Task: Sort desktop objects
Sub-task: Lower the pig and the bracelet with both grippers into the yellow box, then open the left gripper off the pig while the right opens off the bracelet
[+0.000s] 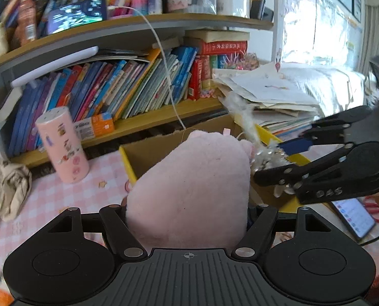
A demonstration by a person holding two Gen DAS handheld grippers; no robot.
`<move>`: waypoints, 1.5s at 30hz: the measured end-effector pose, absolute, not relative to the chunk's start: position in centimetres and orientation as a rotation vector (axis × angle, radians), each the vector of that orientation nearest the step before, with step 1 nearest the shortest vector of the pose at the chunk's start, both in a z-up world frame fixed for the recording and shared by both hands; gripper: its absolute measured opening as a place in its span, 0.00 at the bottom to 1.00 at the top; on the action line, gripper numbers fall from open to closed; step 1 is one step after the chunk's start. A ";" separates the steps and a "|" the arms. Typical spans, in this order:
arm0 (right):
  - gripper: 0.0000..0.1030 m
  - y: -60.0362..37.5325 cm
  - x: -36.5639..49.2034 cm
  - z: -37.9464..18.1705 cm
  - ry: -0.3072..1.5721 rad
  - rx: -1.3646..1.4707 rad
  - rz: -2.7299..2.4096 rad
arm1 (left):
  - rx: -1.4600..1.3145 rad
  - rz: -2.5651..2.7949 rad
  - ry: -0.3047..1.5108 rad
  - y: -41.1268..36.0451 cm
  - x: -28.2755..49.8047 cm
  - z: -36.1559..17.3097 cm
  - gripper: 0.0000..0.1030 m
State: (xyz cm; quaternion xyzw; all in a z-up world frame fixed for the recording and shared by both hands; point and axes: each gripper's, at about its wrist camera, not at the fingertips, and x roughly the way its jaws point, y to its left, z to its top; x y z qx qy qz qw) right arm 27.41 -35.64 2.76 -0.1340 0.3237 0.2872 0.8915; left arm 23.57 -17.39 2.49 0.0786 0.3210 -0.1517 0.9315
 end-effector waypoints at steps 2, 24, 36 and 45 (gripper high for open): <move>0.42 -35.1 29.3 1.9 0.675 -0.359 0.599 | 0.208 -0.305 0.677 -18.2 25.2 2.1 0.71; 0.44 -29.8 40.6 -6.1 0.846 -0.982 0.820 | 0.532 -0.295 0.940 -22.5 35.7 -4.8 0.75; 0.68 -29.6 40.7 -5.5 0.854 -0.937 0.860 | 0.588 -0.287 0.941 -22.8 35.3 -5.3 0.85; 0.72 -30.6 39.6 -3.5 0.821 -0.851 0.848 | 0.589 -0.262 0.876 -22.6 33.3 -3.5 0.89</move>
